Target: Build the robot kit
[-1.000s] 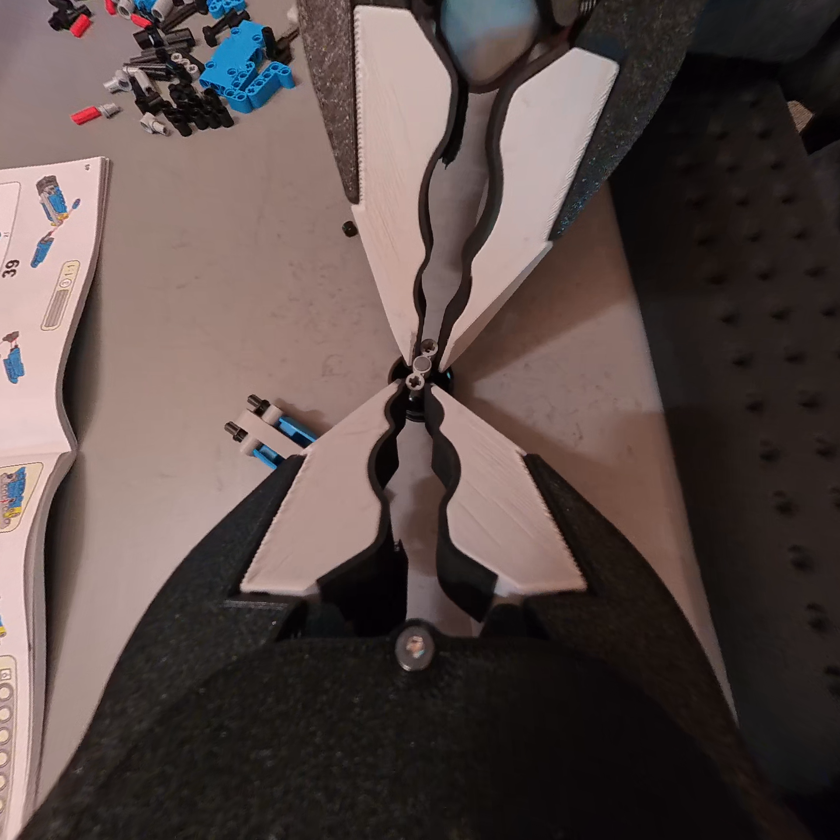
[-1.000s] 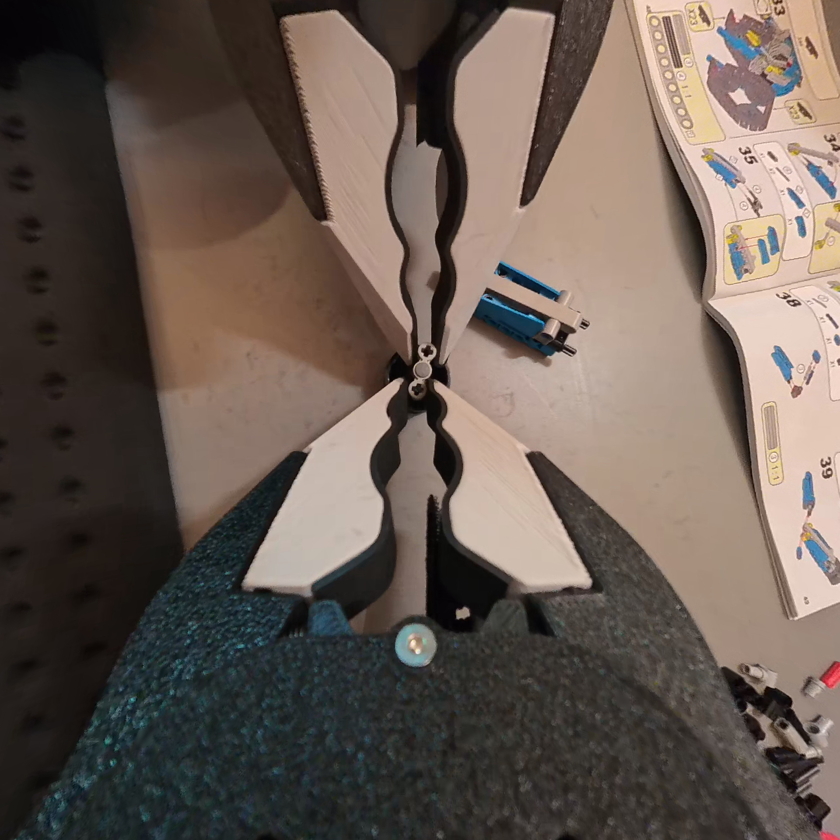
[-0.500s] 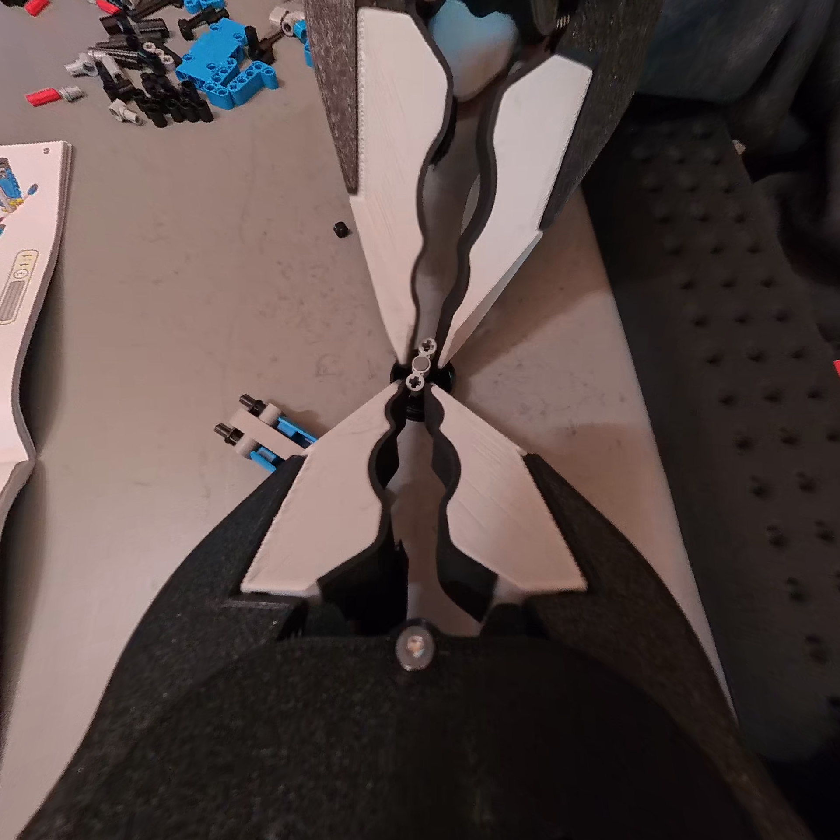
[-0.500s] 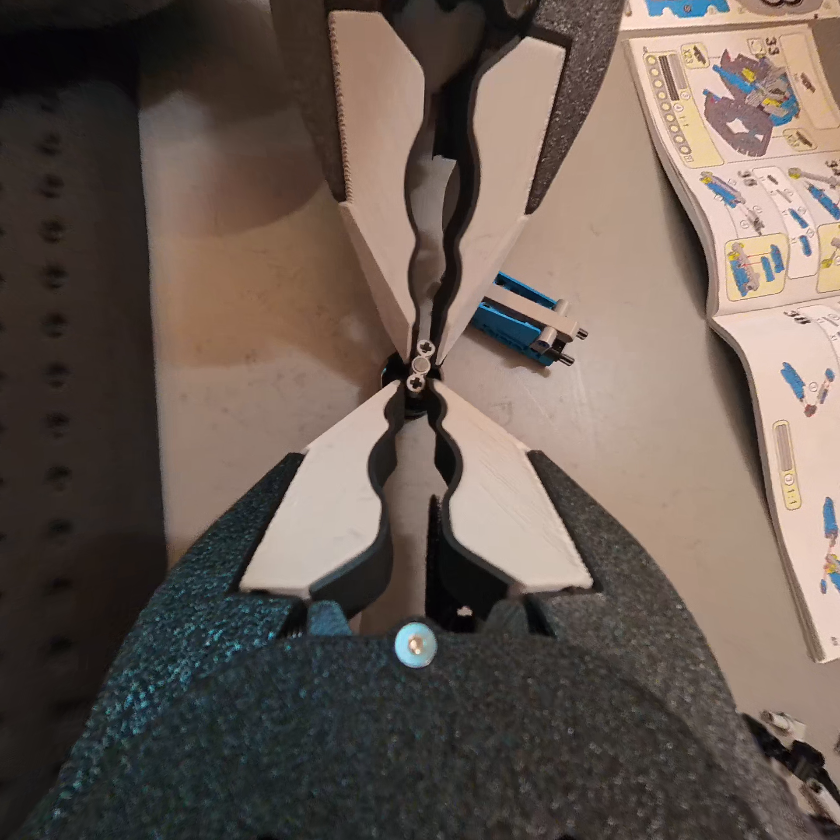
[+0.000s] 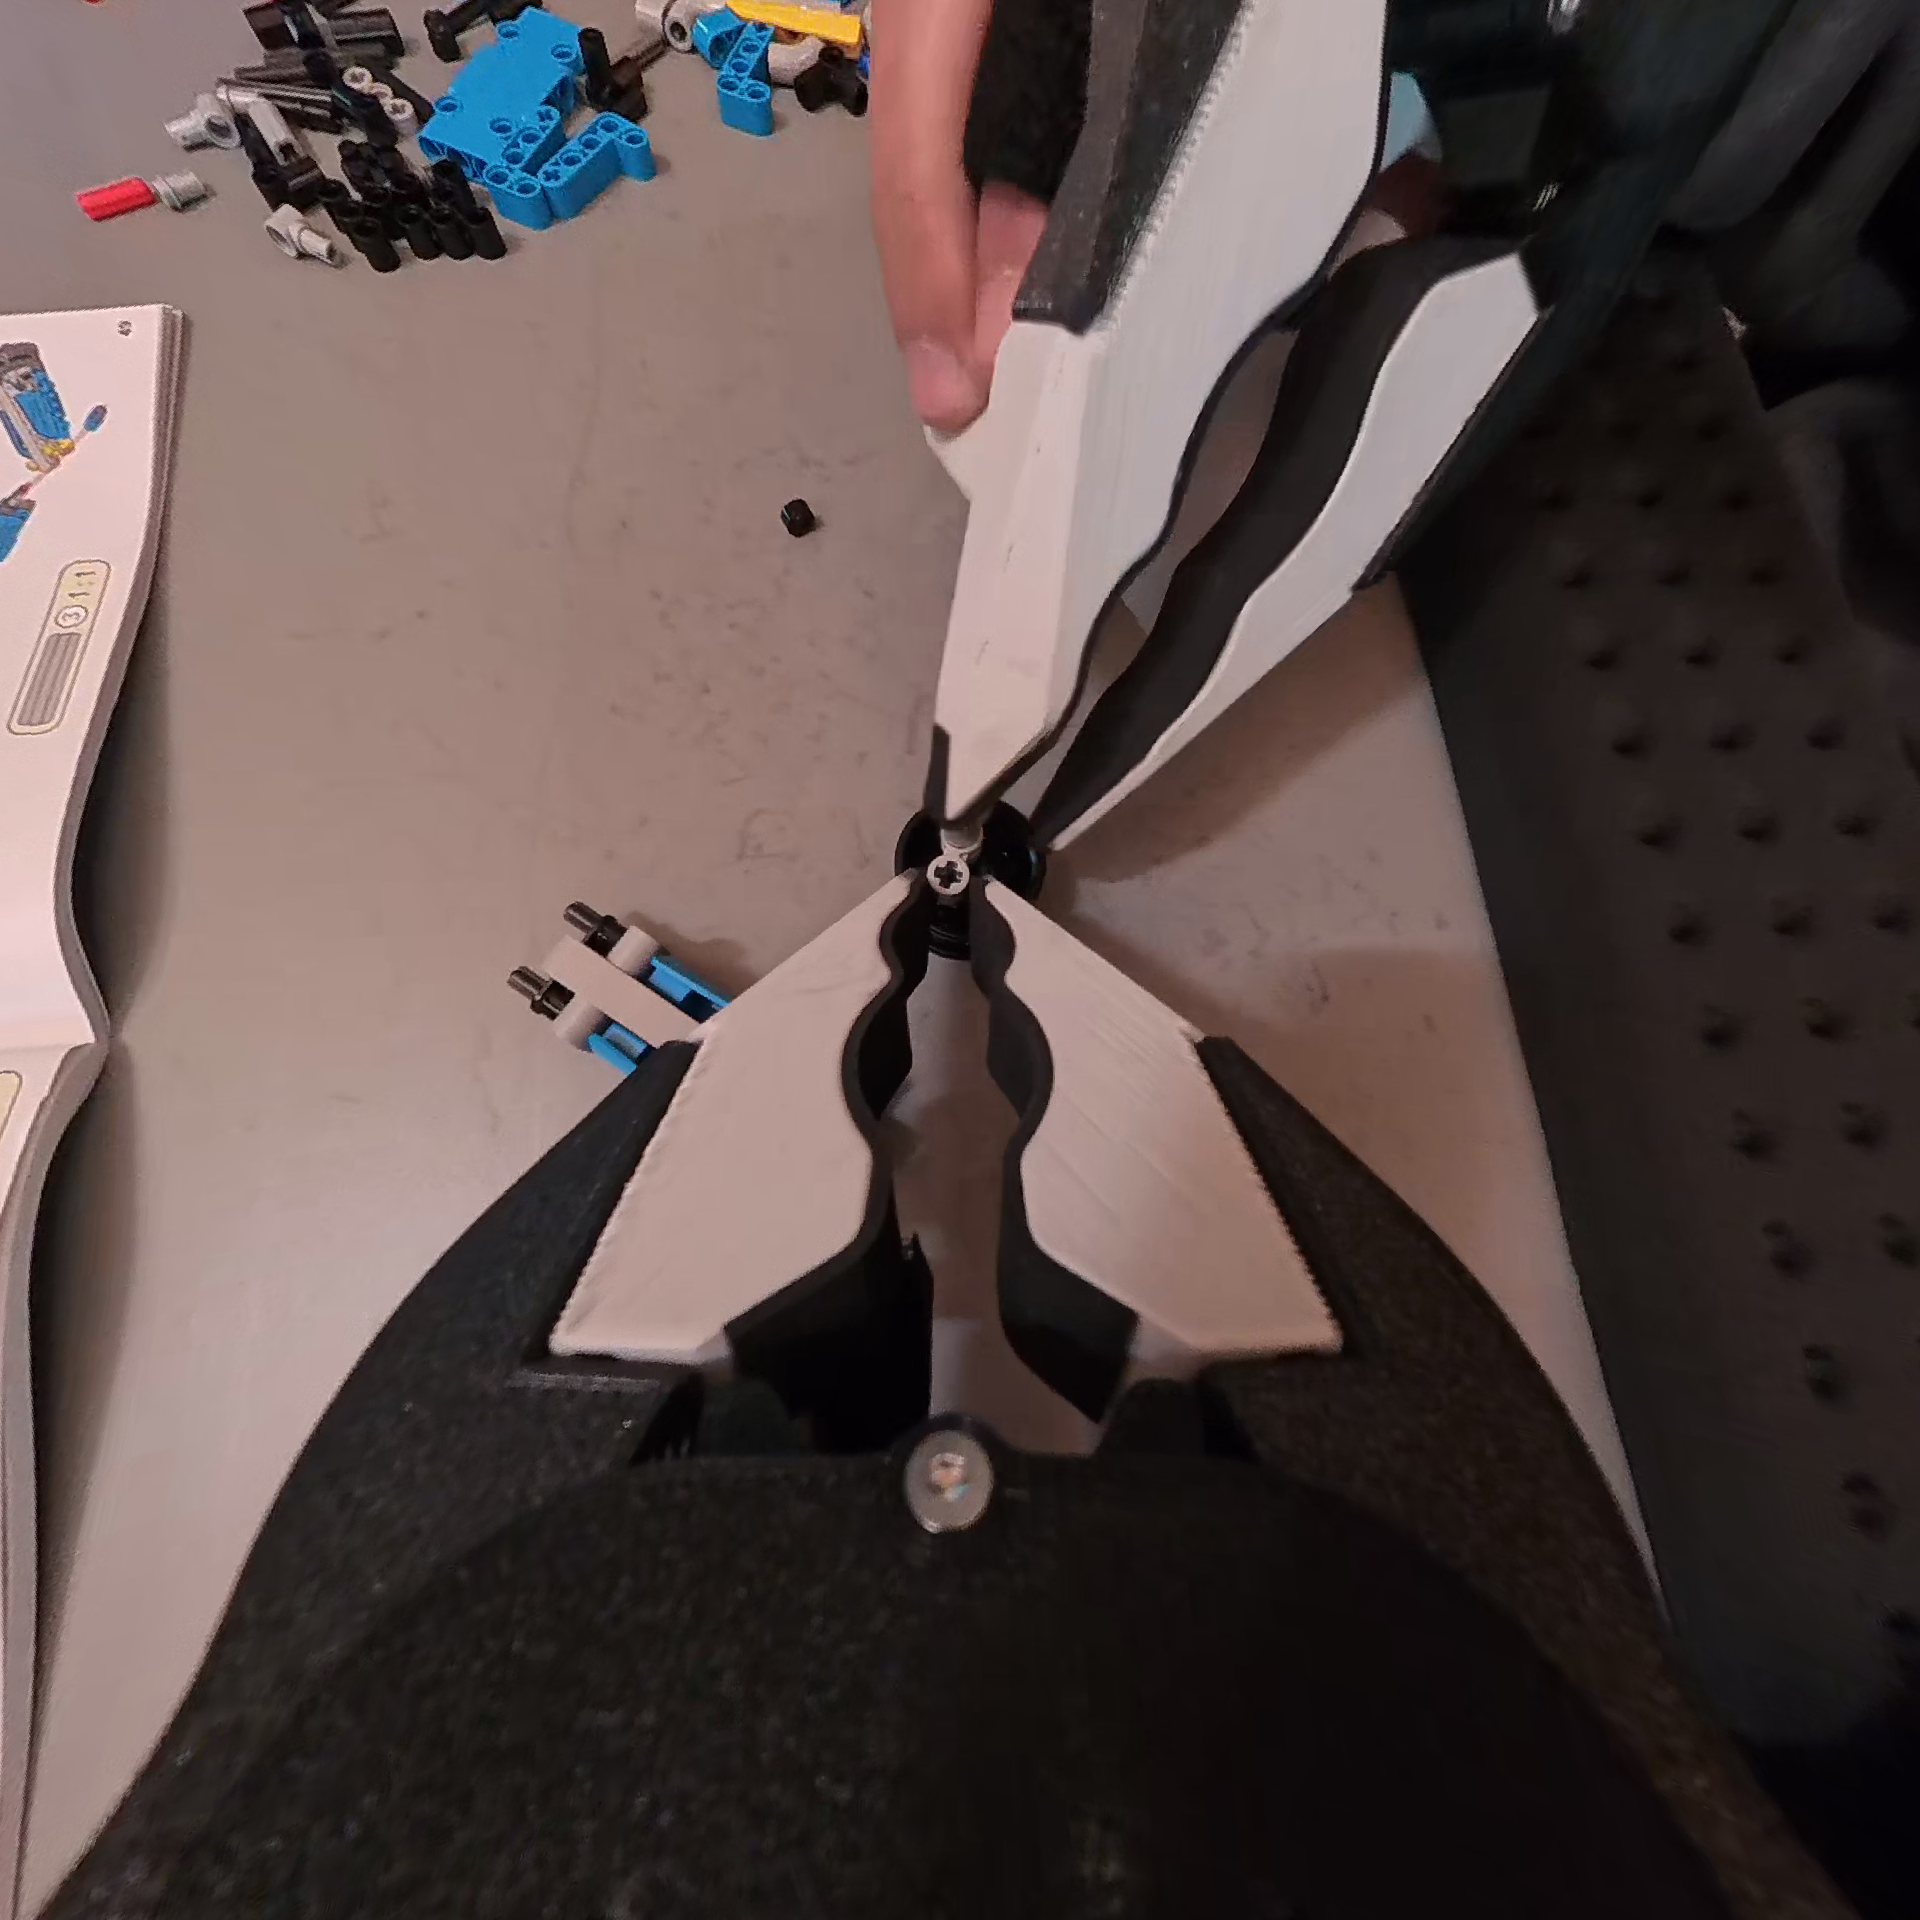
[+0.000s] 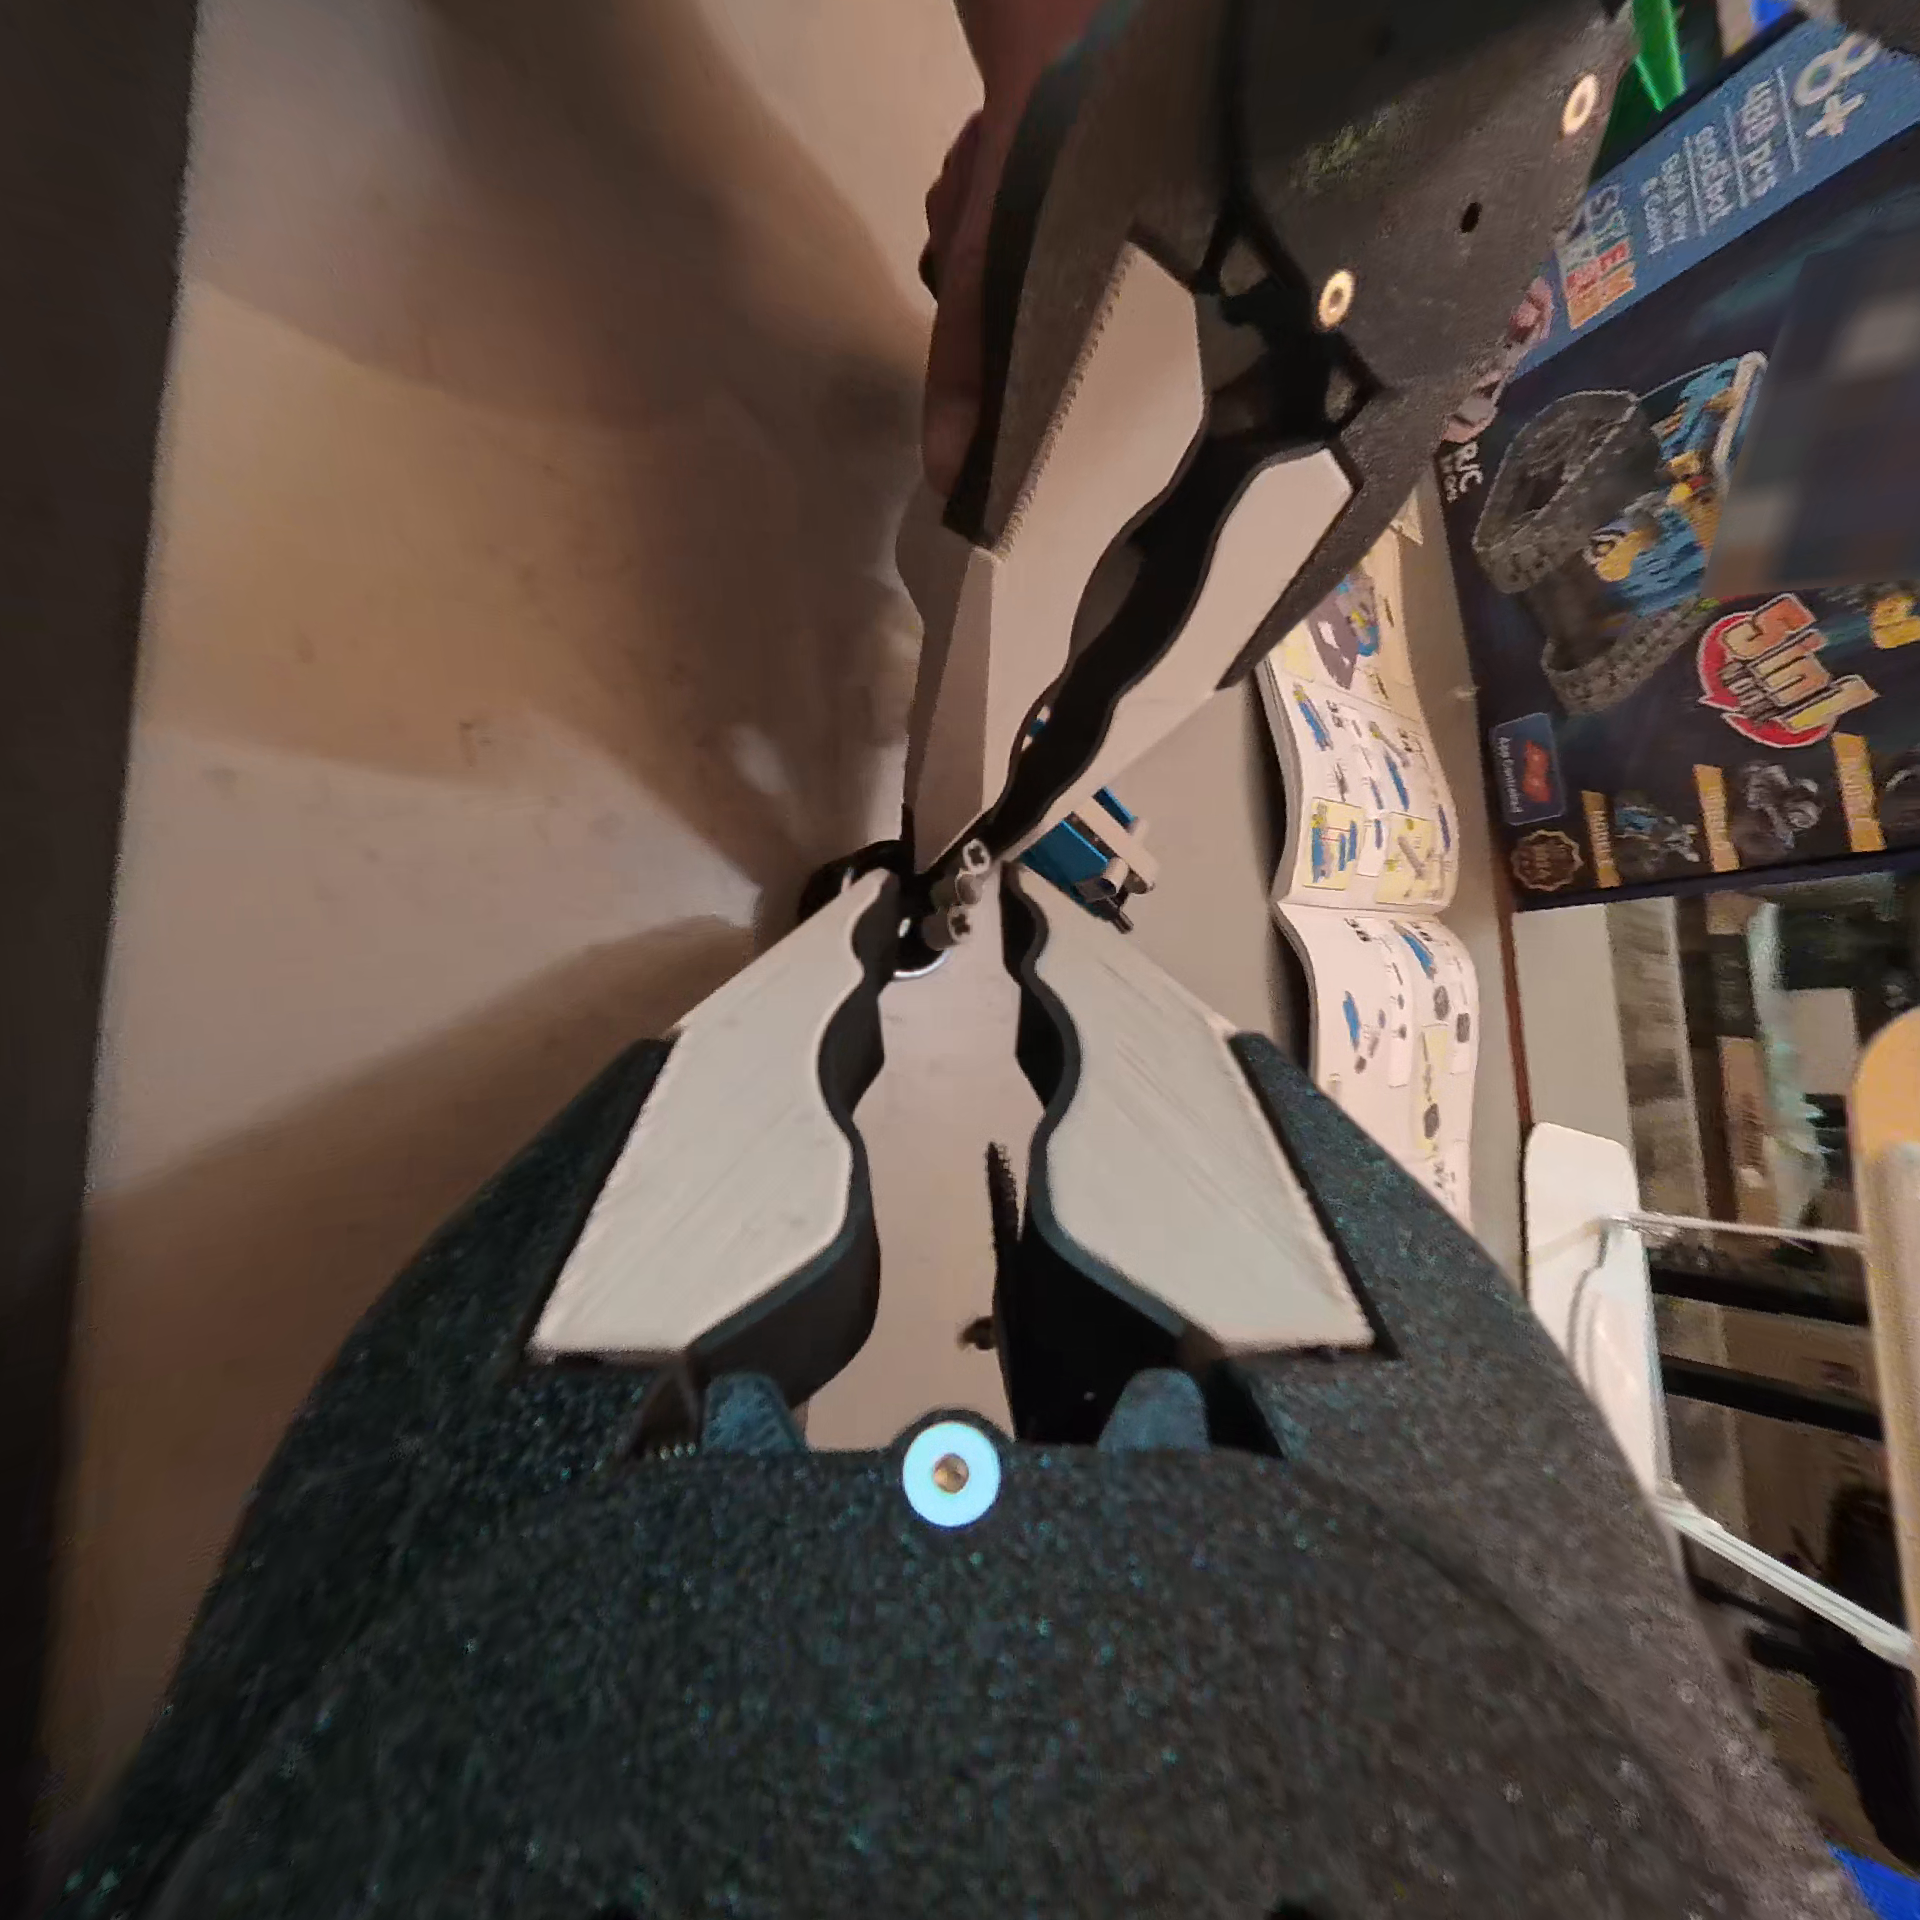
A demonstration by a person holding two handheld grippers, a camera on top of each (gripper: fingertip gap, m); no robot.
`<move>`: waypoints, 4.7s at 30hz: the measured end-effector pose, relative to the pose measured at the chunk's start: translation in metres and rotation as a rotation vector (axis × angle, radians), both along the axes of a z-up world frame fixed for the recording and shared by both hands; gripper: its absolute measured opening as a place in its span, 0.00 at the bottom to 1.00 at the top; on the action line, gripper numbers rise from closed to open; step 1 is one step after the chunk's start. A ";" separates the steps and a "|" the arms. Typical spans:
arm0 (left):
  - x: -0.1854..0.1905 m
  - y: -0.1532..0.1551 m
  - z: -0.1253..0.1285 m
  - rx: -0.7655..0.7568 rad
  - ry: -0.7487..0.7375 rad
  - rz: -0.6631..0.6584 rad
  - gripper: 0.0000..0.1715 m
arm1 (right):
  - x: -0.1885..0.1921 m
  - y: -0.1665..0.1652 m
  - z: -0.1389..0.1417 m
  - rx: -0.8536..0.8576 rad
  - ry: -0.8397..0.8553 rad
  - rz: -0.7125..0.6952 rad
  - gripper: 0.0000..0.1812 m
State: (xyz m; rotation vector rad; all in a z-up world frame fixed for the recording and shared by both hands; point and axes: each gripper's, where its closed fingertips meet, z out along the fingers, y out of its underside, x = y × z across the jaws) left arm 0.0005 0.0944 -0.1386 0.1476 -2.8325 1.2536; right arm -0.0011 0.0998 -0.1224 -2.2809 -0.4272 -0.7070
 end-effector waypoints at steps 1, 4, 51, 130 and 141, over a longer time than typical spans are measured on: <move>0.001 0.000 0.000 0.003 -0.002 0.003 0.04 | 0.001 0.000 -0.003 -0.009 -0.018 -0.004 0.11; 0.001 0.000 0.000 0.007 -0.002 0.006 0.04 | 0.001 0.000 -0.010 -0.024 -0.018 -0.014 0.12; -0.002 -0.006 -0.006 0.055 -0.051 0.029 0.03 | 0.006 -0.008 -0.011 0.156 0.190 -0.172 0.13; -0.061 -0.023 0.076 -0.557 0.572 0.200 0.18 | -0.042 -0.018 0.081 0.491 0.702 0.107 0.27; -0.060 -0.030 0.047 -0.539 0.748 0.289 0.18 | -0.053 -0.007 0.034 0.207 0.240 0.073 0.21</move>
